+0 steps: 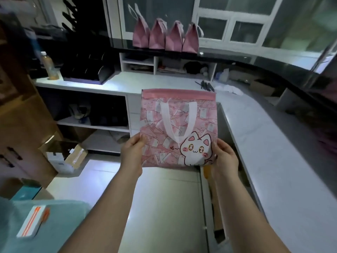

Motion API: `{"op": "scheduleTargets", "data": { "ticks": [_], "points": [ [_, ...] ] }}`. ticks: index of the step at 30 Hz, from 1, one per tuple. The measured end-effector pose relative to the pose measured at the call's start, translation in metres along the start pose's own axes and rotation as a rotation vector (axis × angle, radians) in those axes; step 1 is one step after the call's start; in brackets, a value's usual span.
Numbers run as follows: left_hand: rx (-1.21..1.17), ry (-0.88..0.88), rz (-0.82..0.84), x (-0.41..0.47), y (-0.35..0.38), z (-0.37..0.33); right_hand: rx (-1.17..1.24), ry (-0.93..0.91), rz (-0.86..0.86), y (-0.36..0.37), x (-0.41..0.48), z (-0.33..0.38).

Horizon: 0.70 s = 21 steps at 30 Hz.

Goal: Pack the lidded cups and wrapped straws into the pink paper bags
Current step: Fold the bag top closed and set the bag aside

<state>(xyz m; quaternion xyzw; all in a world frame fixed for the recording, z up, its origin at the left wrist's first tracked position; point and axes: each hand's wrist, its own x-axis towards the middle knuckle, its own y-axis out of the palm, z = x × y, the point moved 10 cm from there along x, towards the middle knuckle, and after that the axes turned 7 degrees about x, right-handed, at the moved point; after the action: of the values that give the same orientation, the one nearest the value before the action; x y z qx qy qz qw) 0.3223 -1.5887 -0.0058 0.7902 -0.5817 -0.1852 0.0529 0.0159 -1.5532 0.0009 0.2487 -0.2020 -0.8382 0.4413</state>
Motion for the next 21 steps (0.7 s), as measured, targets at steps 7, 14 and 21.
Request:
{"op": "scheduleTargets", "data": {
  "ticks": [7,14,21],
  "points": [
    [0.049,0.039,-0.001,0.161,0.091,-0.044,-0.038,-0.045,0.028,0.093,0.148,0.016],
    [0.115,0.064,0.089,0.299,0.191,-0.061,-0.031,-0.093,0.06,0.149,0.307,0.032],
    [0.402,0.214,0.181,0.419,0.308,-0.121,-0.044,-0.193,0.087,0.209,0.475,0.095]
  ]
}}
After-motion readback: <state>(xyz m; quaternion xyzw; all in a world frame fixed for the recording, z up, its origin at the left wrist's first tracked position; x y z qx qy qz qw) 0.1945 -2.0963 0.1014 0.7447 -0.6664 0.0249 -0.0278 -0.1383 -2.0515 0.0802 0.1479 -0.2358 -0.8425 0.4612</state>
